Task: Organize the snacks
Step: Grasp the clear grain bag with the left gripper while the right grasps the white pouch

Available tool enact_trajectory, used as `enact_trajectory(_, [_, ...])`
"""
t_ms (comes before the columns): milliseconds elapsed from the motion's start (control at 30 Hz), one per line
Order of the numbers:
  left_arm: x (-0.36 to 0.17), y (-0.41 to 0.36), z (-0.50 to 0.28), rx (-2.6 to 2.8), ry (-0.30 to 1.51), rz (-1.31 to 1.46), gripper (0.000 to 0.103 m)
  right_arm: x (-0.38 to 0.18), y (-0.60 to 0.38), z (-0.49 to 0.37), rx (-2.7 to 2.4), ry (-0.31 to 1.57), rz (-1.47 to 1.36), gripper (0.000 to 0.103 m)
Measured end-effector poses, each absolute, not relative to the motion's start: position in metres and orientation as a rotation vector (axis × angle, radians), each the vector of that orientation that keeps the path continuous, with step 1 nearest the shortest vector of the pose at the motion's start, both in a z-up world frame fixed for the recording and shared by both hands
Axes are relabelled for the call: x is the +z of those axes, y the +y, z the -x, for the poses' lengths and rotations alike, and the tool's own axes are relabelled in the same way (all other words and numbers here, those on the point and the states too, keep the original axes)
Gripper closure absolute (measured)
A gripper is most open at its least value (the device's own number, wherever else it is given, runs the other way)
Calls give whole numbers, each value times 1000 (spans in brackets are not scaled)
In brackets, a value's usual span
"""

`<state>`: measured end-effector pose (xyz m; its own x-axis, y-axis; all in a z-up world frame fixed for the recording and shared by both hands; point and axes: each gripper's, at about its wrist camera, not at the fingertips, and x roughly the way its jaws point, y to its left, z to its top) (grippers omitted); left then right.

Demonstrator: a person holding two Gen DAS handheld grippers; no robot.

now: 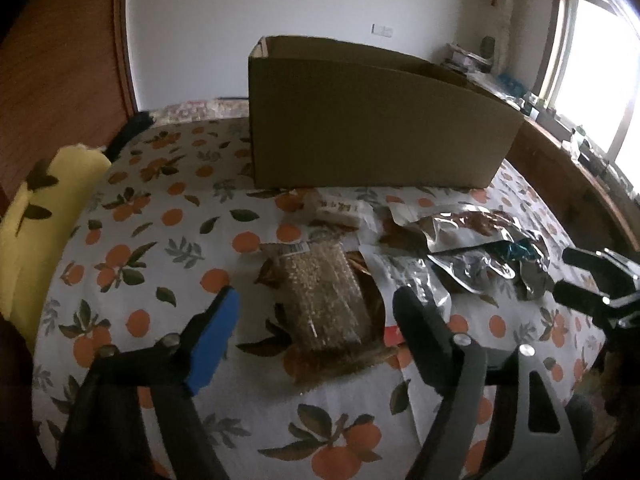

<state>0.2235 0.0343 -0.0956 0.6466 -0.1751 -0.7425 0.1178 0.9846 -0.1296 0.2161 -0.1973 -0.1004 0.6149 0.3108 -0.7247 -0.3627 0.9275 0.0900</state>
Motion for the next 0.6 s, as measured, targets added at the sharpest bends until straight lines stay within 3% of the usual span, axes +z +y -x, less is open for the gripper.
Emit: enact_trajectory(600, [-112,28,-261,-210,967,149,27,-102,-209,-227,397,819,17,12])
